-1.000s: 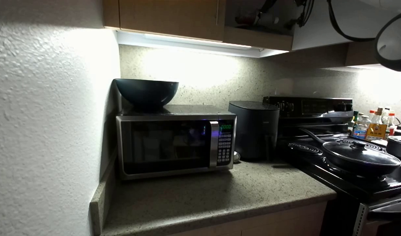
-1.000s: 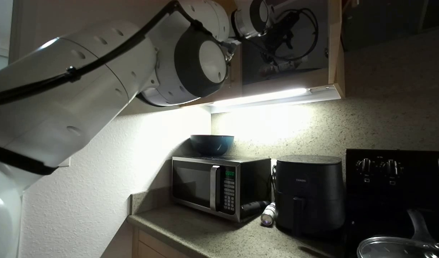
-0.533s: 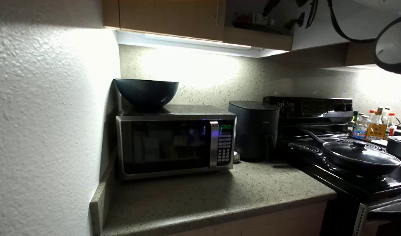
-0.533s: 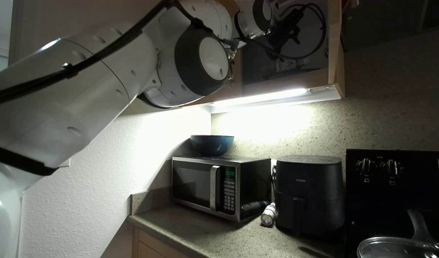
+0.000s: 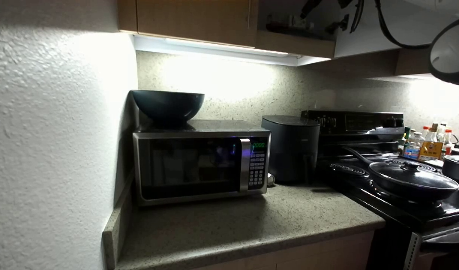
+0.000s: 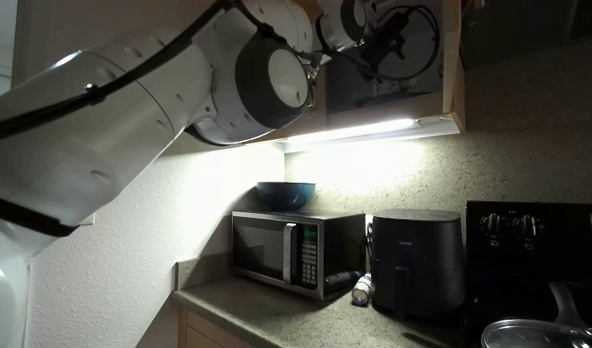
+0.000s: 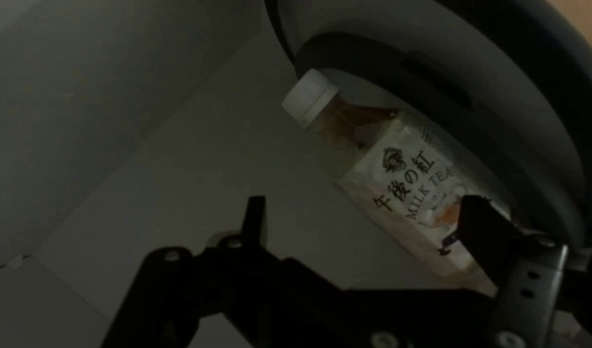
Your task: Put the bottle in the top cabinet
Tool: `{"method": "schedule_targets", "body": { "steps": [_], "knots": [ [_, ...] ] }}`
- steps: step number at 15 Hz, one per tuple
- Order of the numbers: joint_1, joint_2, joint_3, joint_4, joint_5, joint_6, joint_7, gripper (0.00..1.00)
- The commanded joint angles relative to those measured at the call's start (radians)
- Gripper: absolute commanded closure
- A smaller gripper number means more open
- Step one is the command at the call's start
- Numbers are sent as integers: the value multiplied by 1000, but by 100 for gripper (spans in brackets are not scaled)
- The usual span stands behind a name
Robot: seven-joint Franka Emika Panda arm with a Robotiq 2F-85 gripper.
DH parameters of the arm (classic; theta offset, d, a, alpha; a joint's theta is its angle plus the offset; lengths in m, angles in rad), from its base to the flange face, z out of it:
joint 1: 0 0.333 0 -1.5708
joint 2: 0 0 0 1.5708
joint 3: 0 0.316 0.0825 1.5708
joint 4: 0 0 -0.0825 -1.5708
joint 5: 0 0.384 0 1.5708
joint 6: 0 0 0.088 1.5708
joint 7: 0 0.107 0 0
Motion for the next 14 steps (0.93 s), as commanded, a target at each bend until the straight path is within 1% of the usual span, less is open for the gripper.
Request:
{"method": "schedule_targets", "body": {
  "steps": [1, 6, 8, 9, 11, 14],
  "knots": [
    [33, -43, -20, -18, -55, -28, -5, 0],
    [62, -79, -71, -4, -128, -14, 56, 0],
    [62, -94, -90, -1, -144, -13, 116, 0],
    [57, -84, -64, -15, -124, 8, 67, 0],
    [57, -95, -74, -15, -129, 8, 91, 0],
    [57, -96, -77, -15, -130, 8, 95, 0]
  ]
}}
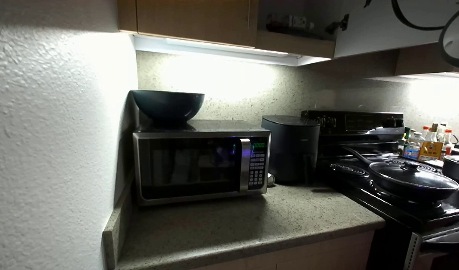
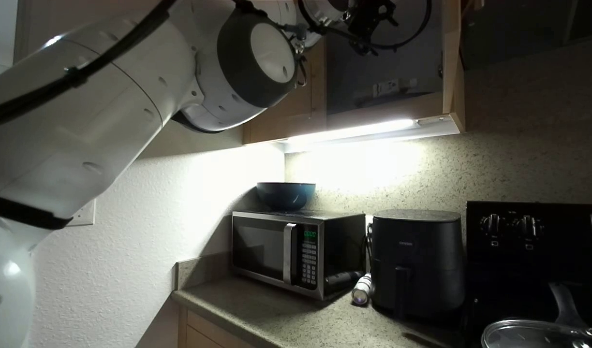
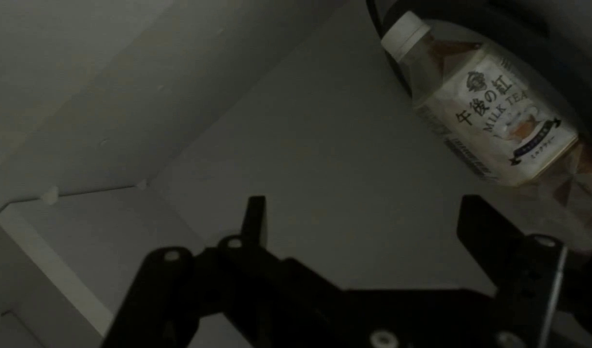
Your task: Put the bottle in the top cabinet
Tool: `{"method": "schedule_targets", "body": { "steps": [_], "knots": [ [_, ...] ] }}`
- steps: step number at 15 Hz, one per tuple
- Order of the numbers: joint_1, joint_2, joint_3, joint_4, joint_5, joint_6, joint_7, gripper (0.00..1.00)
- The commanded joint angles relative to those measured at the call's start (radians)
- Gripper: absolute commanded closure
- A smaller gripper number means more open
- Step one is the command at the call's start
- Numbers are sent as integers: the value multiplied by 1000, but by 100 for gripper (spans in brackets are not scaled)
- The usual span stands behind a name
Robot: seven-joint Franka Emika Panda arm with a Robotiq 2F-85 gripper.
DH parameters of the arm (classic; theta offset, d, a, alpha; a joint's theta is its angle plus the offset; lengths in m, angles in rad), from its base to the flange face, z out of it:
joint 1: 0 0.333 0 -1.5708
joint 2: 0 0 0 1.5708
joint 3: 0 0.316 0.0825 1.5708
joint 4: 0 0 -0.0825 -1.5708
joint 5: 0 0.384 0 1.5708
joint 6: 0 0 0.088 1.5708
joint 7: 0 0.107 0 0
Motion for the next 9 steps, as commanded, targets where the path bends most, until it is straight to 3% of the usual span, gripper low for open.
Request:
{"method": "schedule_targets", "body": {
  "steps": [1, 9],
  "knots": [
    [5, -16, 13, -28, -12, 4, -7, 0],
    [66, -42, 113, -24, 43, 13, -67, 0]
  ]
}}
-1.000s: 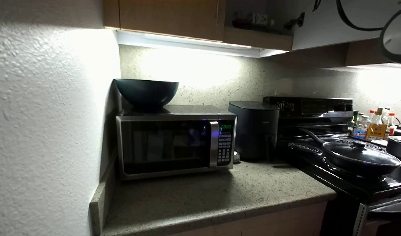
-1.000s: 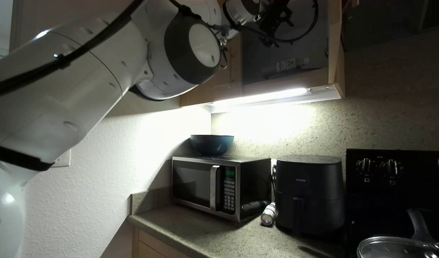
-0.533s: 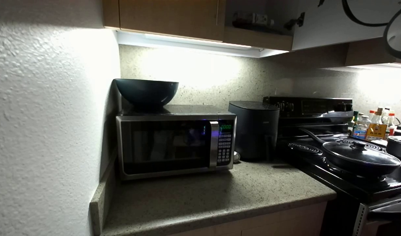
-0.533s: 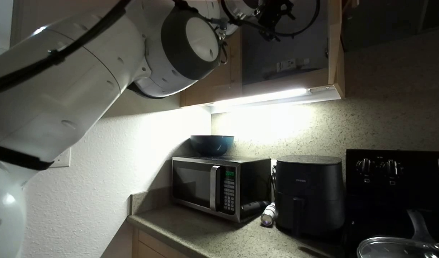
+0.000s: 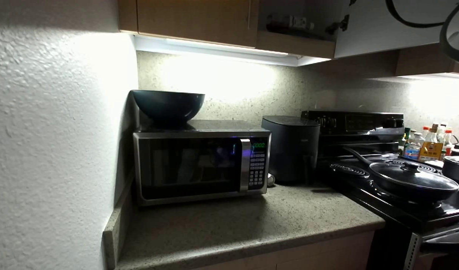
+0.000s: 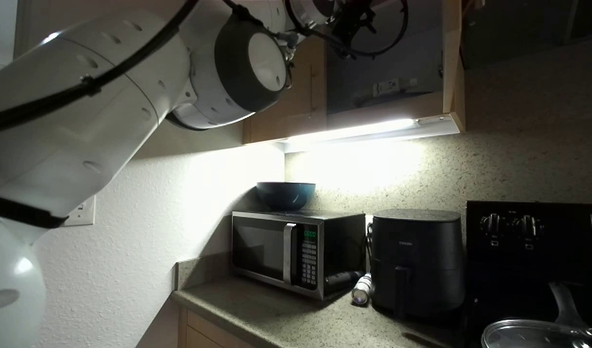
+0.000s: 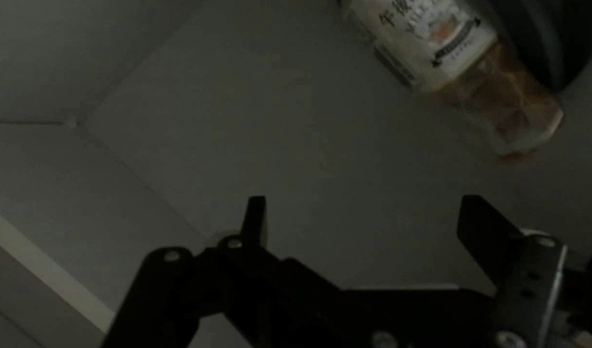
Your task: Put the bottle in the top cabinet
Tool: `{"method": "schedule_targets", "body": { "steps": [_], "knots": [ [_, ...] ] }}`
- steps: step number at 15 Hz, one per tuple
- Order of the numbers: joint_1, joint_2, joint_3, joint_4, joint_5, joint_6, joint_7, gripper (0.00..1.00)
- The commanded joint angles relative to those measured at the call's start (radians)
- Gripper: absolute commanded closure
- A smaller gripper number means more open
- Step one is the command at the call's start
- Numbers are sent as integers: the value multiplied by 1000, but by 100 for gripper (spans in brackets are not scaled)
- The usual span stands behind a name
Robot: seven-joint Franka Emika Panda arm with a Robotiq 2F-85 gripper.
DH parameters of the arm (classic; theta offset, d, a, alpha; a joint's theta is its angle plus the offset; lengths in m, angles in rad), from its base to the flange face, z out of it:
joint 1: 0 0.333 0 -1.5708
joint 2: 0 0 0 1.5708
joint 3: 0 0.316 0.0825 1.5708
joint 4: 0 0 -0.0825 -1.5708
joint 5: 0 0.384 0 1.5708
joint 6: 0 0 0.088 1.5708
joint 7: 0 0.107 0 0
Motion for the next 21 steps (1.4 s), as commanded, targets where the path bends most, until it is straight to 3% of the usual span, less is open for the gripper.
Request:
{"method": "schedule_targets", "body": {
  "steps": [1, 6, 7, 21],
  "knots": [
    [26, -32, 27, -20, 20, 10, -11, 0],
    [68, -43, -48, -12, -67, -11, 95, 0],
    [61, -37, -12, -22, -27, 9, 52, 0],
    [64, -41, -41, -20, -49, 8, 75, 0]
  ]
}}
